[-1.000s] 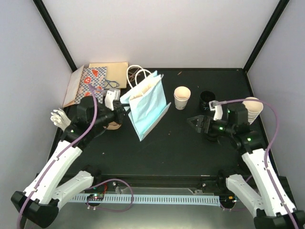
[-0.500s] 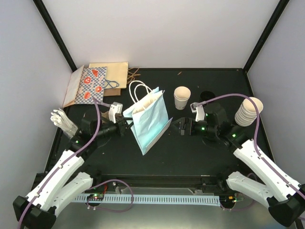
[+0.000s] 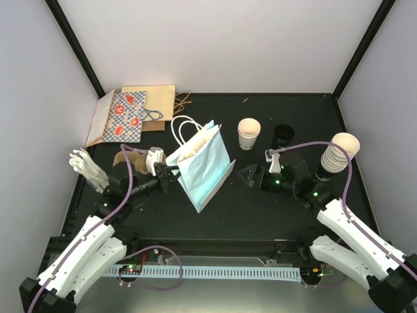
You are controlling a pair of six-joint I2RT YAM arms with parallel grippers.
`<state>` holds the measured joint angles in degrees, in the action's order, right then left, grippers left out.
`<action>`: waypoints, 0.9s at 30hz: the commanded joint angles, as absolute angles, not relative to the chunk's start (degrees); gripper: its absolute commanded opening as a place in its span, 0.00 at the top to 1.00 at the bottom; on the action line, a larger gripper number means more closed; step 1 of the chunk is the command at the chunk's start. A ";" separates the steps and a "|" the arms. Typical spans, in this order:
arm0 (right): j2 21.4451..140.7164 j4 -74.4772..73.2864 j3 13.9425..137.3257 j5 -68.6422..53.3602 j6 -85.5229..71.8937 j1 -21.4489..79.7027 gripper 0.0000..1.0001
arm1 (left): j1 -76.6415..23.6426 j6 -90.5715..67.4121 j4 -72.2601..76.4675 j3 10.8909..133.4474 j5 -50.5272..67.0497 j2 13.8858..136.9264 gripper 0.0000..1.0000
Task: Pack the takeout coffee
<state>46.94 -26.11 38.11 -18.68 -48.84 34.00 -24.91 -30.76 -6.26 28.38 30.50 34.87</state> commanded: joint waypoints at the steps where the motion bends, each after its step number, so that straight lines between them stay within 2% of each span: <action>1: 50.19 -20.18 39.12 -21.66 -51.29 35.04 0.12 | -25.40 -31.47 0.71 27.58 31.33 33.27 0.98; 17: 64.45 -13.97 45.37 -17.92 -54.21 44.63 0.12 | -25.39 -31.38 2.38 26.36 31.35 29.92 0.98; 27: 66.20 -13.56 43.93 -17.67 -53.48 45.08 0.12 | -25.37 -31.73 2.64 26.45 30.71 27.61 0.98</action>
<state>66.19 -14.85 43.70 -18.94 -53.82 44.66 -25.15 -31.16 -0.14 26.06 30.52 28.82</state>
